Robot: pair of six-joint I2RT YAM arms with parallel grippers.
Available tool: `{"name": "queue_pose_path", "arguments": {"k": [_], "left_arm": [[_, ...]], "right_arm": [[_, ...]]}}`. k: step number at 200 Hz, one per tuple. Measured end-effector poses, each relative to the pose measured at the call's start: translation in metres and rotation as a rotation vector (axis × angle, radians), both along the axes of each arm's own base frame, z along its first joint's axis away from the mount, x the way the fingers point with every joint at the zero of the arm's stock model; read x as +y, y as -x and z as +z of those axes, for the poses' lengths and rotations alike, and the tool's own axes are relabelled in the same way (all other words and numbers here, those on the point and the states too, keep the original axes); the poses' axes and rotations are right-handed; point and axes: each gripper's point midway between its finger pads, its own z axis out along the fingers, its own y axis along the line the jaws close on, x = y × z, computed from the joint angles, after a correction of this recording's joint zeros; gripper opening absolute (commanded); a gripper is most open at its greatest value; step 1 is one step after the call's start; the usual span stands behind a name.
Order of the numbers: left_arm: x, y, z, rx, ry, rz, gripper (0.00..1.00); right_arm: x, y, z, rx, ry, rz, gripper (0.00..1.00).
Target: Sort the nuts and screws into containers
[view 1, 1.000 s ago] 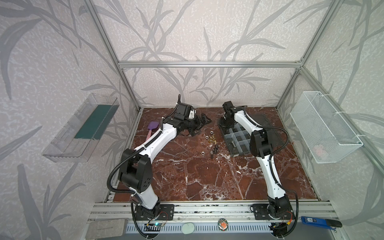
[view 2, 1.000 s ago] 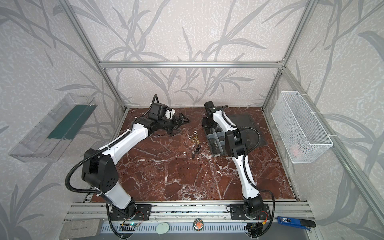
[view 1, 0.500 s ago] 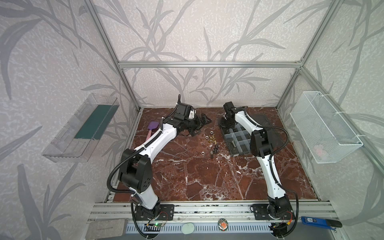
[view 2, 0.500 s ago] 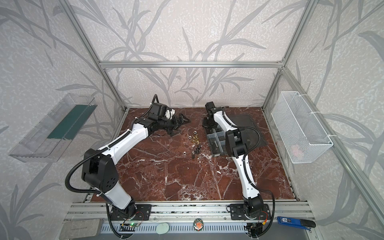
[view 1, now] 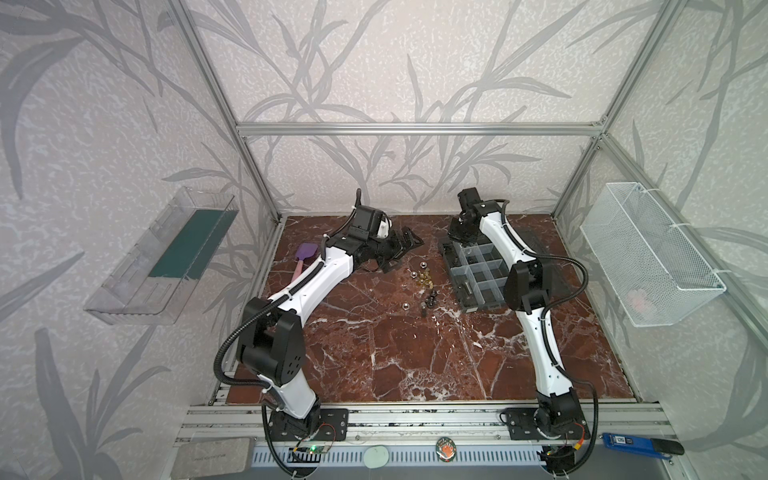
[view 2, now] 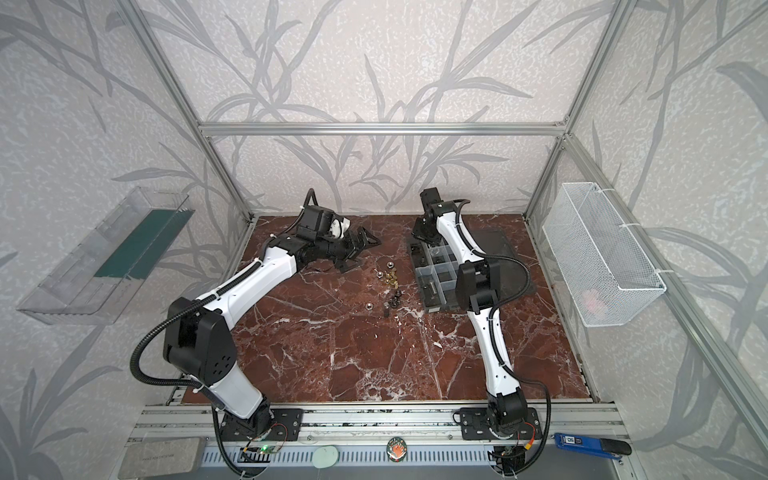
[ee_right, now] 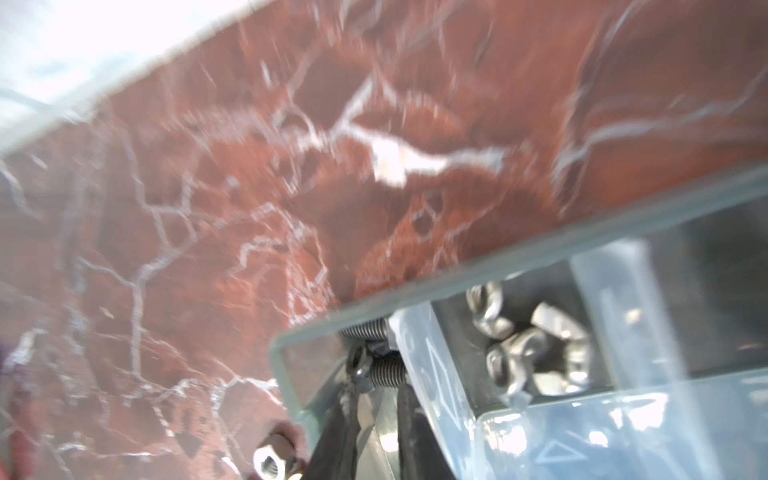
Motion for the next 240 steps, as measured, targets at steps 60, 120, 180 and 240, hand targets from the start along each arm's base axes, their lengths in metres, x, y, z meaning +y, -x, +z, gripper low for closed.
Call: {"name": "queue_pose_path", "arguments": {"k": [60, 120, 180, 240], "left_arm": [[0.000, 0.000, 0.000, -0.001, 0.000, 0.001, 0.99], [0.001, 0.000, 0.000, -0.003, -0.001, 0.000, 0.99], [0.002, 0.001, -0.002, 0.005, -0.008, -0.001, 0.99], [0.003, 0.001, -0.003, 0.010, -0.011, 0.000, 0.99]], "right_arm": [[0.008, 0.008, -0.025, 0.062, -0.004, 0.002, 0.18], [0.017, 0.019, -0.043, 0.122, -0.022, -0.015, 0.18], [0.022, 0.012, -0.041, 0.123, -0.094, -0.100, 0.19], [0.024, 0.005, -0.044, 0.118, -0.141, -0.158, 0.19]]}}
